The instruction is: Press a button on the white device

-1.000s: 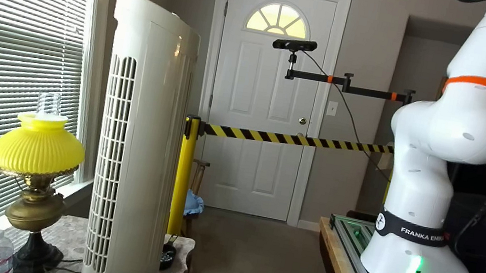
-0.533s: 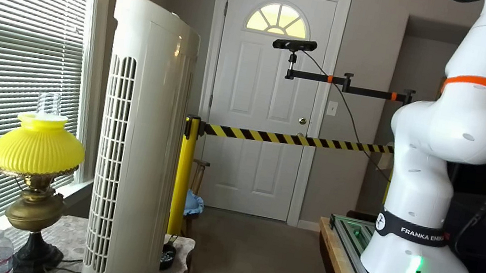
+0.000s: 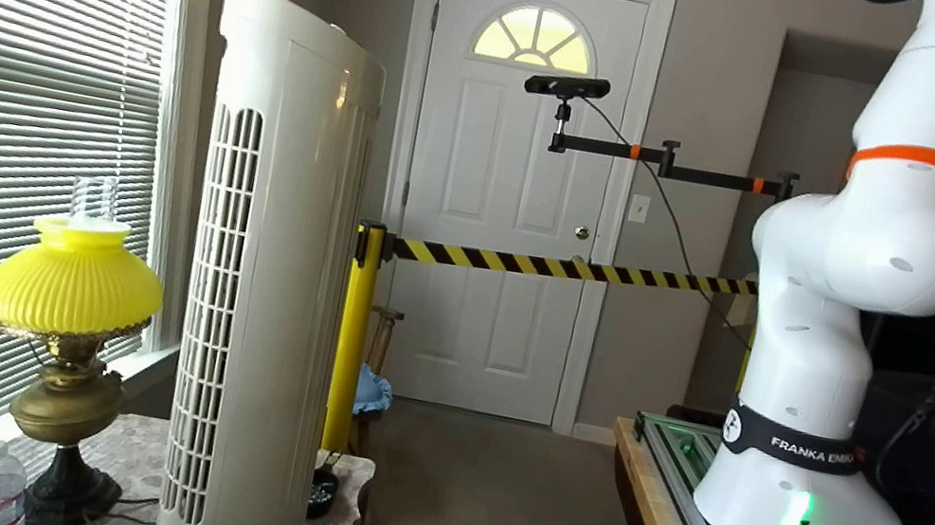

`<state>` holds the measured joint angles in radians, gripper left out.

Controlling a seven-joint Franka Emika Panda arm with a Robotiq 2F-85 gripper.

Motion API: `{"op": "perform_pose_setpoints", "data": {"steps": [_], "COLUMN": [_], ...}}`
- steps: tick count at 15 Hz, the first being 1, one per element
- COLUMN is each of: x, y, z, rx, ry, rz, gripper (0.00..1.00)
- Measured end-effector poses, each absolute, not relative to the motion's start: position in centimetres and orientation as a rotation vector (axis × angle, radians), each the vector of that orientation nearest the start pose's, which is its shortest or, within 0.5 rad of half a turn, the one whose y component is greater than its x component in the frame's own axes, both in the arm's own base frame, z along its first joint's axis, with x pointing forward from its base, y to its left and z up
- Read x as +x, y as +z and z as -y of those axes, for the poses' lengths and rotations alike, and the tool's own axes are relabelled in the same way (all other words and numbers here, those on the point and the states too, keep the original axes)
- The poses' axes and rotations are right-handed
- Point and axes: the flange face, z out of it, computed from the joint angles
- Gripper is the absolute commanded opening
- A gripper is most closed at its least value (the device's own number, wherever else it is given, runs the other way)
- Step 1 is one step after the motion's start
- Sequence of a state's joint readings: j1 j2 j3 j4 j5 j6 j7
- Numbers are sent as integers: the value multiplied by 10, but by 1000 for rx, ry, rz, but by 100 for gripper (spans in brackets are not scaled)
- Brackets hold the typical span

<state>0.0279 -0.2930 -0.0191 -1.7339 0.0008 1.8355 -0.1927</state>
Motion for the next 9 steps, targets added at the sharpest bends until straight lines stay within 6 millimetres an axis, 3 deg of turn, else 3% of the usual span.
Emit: {"op": "perform_pose_setpoints", "data": {"steps": [9], "x": [488], "y": [690], "z": [2], "rx": [-3060], "ry": [-602], "rz": [426], "gripper": [1]}}
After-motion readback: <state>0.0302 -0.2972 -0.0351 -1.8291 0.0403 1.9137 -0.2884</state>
